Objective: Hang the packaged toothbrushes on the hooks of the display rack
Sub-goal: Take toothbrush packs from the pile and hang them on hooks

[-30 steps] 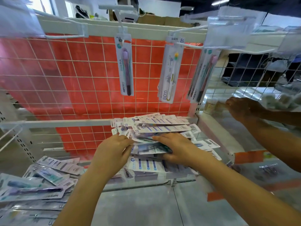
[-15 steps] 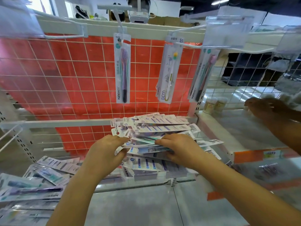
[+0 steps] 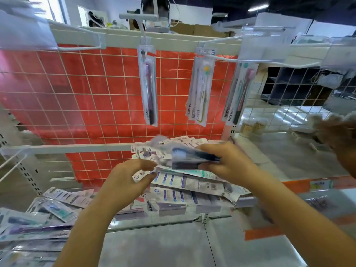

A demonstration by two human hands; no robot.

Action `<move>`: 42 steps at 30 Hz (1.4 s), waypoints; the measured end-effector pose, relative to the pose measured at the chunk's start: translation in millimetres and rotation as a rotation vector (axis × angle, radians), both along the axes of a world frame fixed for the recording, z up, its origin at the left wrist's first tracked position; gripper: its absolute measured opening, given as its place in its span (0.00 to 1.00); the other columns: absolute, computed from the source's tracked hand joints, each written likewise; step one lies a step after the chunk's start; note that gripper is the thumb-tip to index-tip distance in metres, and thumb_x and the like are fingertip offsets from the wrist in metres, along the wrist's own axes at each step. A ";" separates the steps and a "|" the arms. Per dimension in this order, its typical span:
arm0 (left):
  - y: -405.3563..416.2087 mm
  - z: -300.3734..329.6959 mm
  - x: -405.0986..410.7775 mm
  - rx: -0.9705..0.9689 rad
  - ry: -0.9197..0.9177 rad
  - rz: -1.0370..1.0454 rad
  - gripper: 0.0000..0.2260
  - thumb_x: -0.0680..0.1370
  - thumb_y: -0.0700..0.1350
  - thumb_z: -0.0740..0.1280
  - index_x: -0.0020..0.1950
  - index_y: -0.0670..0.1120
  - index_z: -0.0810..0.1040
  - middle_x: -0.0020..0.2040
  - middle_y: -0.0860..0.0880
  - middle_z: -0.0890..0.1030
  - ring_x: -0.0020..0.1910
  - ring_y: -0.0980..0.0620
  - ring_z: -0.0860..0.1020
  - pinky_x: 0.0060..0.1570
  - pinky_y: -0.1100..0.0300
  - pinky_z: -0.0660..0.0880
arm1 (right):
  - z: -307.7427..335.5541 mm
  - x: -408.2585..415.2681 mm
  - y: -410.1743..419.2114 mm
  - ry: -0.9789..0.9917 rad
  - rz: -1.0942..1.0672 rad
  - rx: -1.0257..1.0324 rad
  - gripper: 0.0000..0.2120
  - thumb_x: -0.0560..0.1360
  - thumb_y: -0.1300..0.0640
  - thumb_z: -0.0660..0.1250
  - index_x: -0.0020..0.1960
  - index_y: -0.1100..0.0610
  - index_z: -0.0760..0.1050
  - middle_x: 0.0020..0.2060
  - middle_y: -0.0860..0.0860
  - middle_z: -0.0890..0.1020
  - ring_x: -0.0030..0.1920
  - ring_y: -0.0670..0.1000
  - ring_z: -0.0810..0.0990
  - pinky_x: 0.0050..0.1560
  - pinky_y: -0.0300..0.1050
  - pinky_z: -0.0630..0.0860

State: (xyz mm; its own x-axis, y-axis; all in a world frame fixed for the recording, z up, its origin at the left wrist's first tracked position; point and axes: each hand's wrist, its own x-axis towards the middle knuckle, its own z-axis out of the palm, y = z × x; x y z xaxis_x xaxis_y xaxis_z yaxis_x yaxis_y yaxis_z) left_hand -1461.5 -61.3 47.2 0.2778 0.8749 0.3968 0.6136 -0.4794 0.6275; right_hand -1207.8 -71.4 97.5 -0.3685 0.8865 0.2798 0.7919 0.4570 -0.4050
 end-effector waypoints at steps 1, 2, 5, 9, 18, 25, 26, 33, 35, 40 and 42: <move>-1.7 3.0 2.5 -0.040 -0.062 -0.016 0.09 0.74 0.46 0.70 0.49 0.61 0.77 0.46 0.68 0.77 0.47 0.73 0.74 0.48 0.74 0.67 | 6.2 -1.5 -2.9 0.083 -0.007 -0.010 0.10 0.72 0.60 0.71 0.53 0.53 0.78 0.38 0.47 0.81 0.39 0.48 0.79 0.40 0.43 0.74; -3.5 6.1 5.7 -0.072 -0.118 -0.034 0.09 0.74 0.48 0.70 0.48 0.63 0.76 0.44 0.67 0.79 0.48 0.73 0.74 0.47 0.73 0.68 | 12.1 -4.4 -7.0 0.175 -0.008 -0.029 0.09 0.72 0.60 0.71 0.50 0.51 0.77 0.36 0.44 0.79 0.36 0.42 0.77 0.37 0.36 0.72; -8.6 15.7 19.5 -0.132 -0.229 -0.100 0.09 0.70 0.62 0.68 0.49 0.65 0.75 0.46 0.67 0.80 0.48 0.68 0.77 0.43 0.72 0.73 | 23.9 -18.5 -17.2 0.515 0.015 -0.108 0.11 0.71 0.62 0.71 0.47 0.48 0.73 0.38 0.43 0.80 0.37 0.38 0.78 0.37 0.30 0.74; -17.6 22.3 44.8 -0.267 -0.470 -0.252 0.20 0.65 0.62 0.65 0.55 0.60 0.75 0.49 0.55 0.83 0.50 0.58 0.81 0.49 0.62 0.78 | 25.8 -31.8 -18.9 0.967 0.100 -0.260 0.13 0.66 0.61 0.71 0.49 0.52 0.75 0.39 0.44 0.83 0.41 0.45 0.82 0.43 0.41 0.78; -36.6 25.9 79.6 -0.564 -0.853 -0.339 0.17 0.67 0.50 0.67 0.56 0.53 0.74 0.44 0.57 0.84 0.46 0.58 0.82 0.43 0.67 0.78 | 16.9 -49.0 -25.1 1.273 0.148 -0.441 0.16 0.73 0.62 0.63 0.61 0.59 0.73 0.48 0.54 0.82 0.47 0.53 0.82 0.46 0.47 0.81; -43.9 18.5 81.9 -0.528 -0.825 -0.216 0.14 0.63 0.45 0.72 0.48 0.51 0.76 0.36 0.57 0.84 0.37 0.60 0.82 0.32 0.71 0.75 | 8.6 -44.5 -30.0 1.139 0.103 -0.474 0.15 0.77 0.62 0.59 0.62 0.55 0.73 0.53 0.54 0.82 0.52 0.55 0.81 0.54 0.53 0.79; -45.5 17.2 82.4 -0.526 -0.829 -0.217 0.14 0.64 0.44 0.72 0.48 0.50 0.76 0.35 0.56 0.84 0.36 0.59 0.83 0.32 0.70 0.75 | 7.6 -44.4 -31.2 1.122 0.100 -0.471 0.15 0.78 0.62 0.59 0.63 0.55 0.73 0.54 0.54 0.81 0.53 0.55 0.81 0.55 0.53 0.78; -52.1 9.2 89.1 -0.484 -0.874 -0.153 0.17 0.60 0.45 0.74 0.48 0.52 0.77 0.37 0.56 0.84 0.38 0.58 0.83 0.35 0.69 0.77 | -5.8 -46.6 -33.5 1.029 -0.089 -0.299 0.10 0.77 0.59 0.64 0.55 0.47 0.75 0.51 0.44 0.81 0.51 0.45 0.80 0.49 0.38 0.78; -52.7 4.9 89.2 -0.480 -0.887 -0.131 0.17 0.62 0.43 0.74 0.48 0.52 0.77 0.38 0.55 0.85 0.39 0.57 0.83 0.35 0.68 0.77 | -9.2 -46.8 -35.3 1.018 -0.120 -0.260 0.05 0.76 0.58 0.65 0.51 0.51 0.76 0.46 0.44 0.81 0.47 0.44 0.81 0.45 0.37 0.77; -53.7 -1.9 87.1 -0.477 -0.930 -0.090 0.14 0.65 0.39 0.74 0.48 0.50 0.78 0.39 0.54 0.85 0.39 0.56 0.83 0.36 0.68 0.77 | -11.4 -45.1 -38.9 1.006 -0.125 -0.243 0.07 0.75 0.63 0.65 0.44 0.52 0.79 0.38 0.46 0.83 0.42 0.47 0.82 0.46 0.42 0.79; -53.9 -1.1 85.5 -0.462 -0.926 -0.094 0.14 0.64 0.41 0.74 0.47 0.50 0.78 0.39 0.54 0.85 0.40 0.56 0.83 0.37 0.67 0.77 | -10.0 -42.9 -41.6 0.991 -0.118 -0.236 0.09 0.75 0.64 0.65 0.44 0.53 0.80 0.38 0.47 0.84 0.42 0.47 0.82 0.47 0.44 0.80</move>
State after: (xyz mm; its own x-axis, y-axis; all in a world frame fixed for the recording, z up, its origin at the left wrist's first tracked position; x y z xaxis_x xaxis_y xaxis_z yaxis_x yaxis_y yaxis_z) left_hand -1376.0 -115.2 46.1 0.1101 0.9865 0.1216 -0.2301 -0.0937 0.9686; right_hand -1250.7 -112.9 87.5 0.0266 0.9741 0.2247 0.0869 0.2217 -0.9712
